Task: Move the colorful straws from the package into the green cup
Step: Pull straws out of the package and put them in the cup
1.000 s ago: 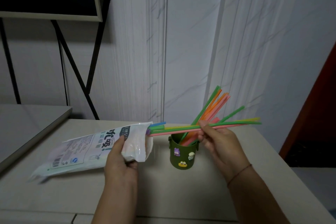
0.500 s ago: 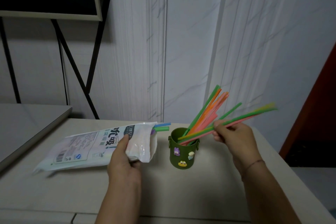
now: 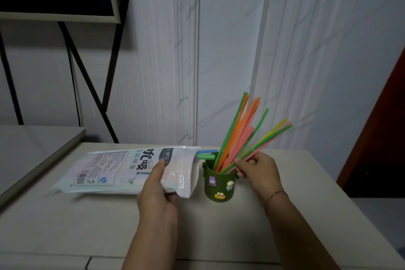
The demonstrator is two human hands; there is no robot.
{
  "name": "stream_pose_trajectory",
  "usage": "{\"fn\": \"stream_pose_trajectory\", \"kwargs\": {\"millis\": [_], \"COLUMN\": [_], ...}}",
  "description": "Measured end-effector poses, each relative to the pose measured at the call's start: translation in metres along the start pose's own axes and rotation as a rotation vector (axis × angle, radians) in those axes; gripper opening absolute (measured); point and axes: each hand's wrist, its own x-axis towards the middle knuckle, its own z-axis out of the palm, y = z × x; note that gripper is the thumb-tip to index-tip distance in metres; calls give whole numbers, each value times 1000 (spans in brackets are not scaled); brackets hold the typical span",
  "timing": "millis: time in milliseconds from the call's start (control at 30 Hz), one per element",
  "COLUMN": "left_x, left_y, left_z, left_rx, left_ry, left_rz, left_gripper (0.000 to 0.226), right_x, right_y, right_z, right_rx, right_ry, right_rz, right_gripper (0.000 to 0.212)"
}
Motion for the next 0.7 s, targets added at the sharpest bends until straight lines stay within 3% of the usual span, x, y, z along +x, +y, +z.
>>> {"fn": "stream_pose_trajectory", "kwargs": {"millis": [167, 300, 400, 500, 700], "left_x": [-2, -1, -2, -4, -6], "left_y": [1, 0, -2, -6, -6], "left_z": [0, -2, -2, 0, 0], "left_rx": [-15, -20, -25, -26, -21], "left_ry": [-8, -34, -85, -110, -79], "left_rz": [12, 10, 17, 27, 0], "left_gripper": [41, 30, 27, 36, 34], "right_x": [-8, -26, -33, -33, -34], "right_y": [-6, -14, -20, -26, -25], "right_z": [-12, -15, 2, 24, 39], "right_rx": [-17, 2, 122, 323, 365], "right_ry": [-36, -275, -367, -277, -190], "right_rz": [123, 305, 222, 76, 16], "right_gripper": [19, 30, 27, 20, 2]}}
